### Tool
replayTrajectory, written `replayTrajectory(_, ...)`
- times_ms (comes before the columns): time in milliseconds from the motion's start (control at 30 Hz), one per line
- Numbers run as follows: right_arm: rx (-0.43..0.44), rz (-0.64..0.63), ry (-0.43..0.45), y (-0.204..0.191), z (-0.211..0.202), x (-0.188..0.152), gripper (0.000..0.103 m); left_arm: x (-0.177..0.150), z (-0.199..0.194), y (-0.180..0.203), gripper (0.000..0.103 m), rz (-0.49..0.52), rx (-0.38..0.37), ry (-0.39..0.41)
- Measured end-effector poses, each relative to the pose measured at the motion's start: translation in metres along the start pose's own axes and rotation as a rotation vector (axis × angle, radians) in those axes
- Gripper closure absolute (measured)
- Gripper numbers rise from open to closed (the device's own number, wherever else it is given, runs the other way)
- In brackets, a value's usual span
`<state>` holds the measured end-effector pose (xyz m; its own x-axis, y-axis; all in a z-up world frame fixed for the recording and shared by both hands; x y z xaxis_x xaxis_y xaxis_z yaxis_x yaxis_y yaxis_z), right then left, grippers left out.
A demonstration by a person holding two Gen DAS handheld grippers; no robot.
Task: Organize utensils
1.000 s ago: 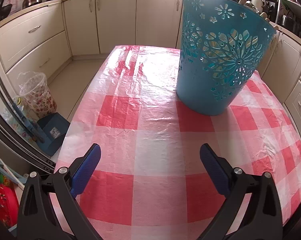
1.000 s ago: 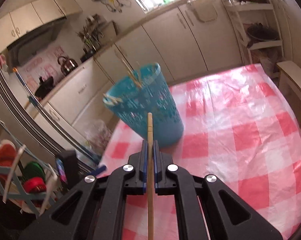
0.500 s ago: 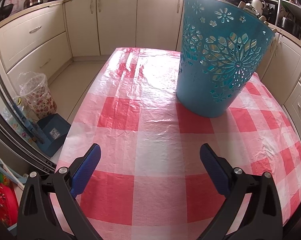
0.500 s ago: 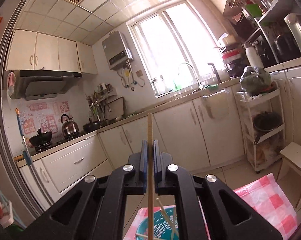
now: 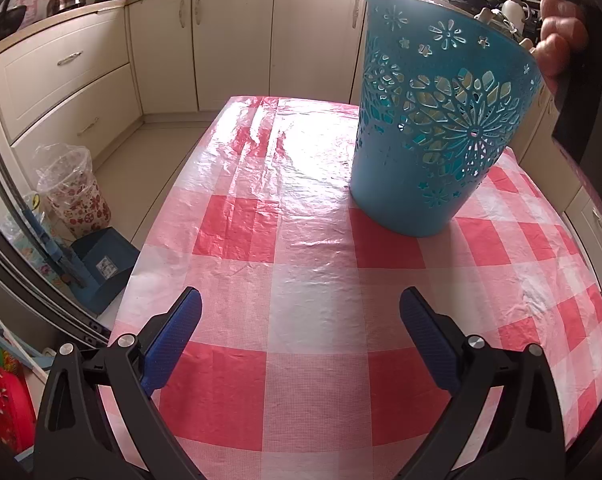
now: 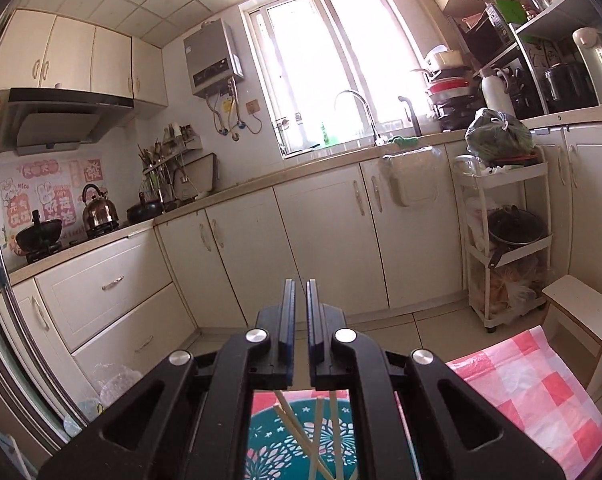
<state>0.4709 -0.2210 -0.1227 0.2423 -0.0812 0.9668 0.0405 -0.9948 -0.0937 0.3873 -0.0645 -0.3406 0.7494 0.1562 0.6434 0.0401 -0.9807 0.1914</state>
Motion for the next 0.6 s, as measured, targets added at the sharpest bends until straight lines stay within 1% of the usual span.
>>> replayTrajectory(167,0.029,-0.021,-0.054,-0.002,-0.005,-0.019,0.097,0.0,0.0,0.0,0.008,-0.006,0.001,-0.002)
replayTrajectory(267,0.034,-0.008,-0.06,0.005,-0.02,-0.022,0.096,-0.001,0.0,-0.001,0.008,-0.011,0.001,-0.003)
replayTrajectory(333,0.037,-0.003,-0.06,0.009,-0.034,-0.023,0.093,-0.001,0.001,-0.001,0.008,-0.012,0.002,-0.004)
replayTrajectory(433,0.032,-0.014,-0.084,0.015,-0.055,-0.032,0.083,-0.001,0.001,-0.001,0.008,-0.008,0.005,-0.005)
replayTrajectory(500,0.015,-0.019,-0.113,0.02,-0.067,-0.042,0.067,-0.001,0.002,-0.001,0.008,-0.005,0.005,-0.011)
replayTrajectory(533,0.0,-0.02,-0.134,0.024,-0.072,-0.05,0.062,-0.001,0.002,-0.002,0.008,-0.005,0.005,-0.015)
replayTrajectory(600,-0.032,-0.013,-0.185,0.032,-0.079,-0.065,0.05,-0.001,0.004,-0.002,0.008,-0.006,-0.002,-0.03)
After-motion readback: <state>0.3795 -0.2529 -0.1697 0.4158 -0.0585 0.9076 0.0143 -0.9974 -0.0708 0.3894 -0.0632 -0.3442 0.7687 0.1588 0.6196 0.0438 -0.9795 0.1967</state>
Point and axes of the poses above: each gripper's, at about its wrist camera, not at the fingertips, and z roughly the way its jaws point, y to its right, x to its top, the point moved 9 cm from there along z, roughly the way its jaws point, and after that the axes turned 9 degrees about -z, right-handed, at the moved point
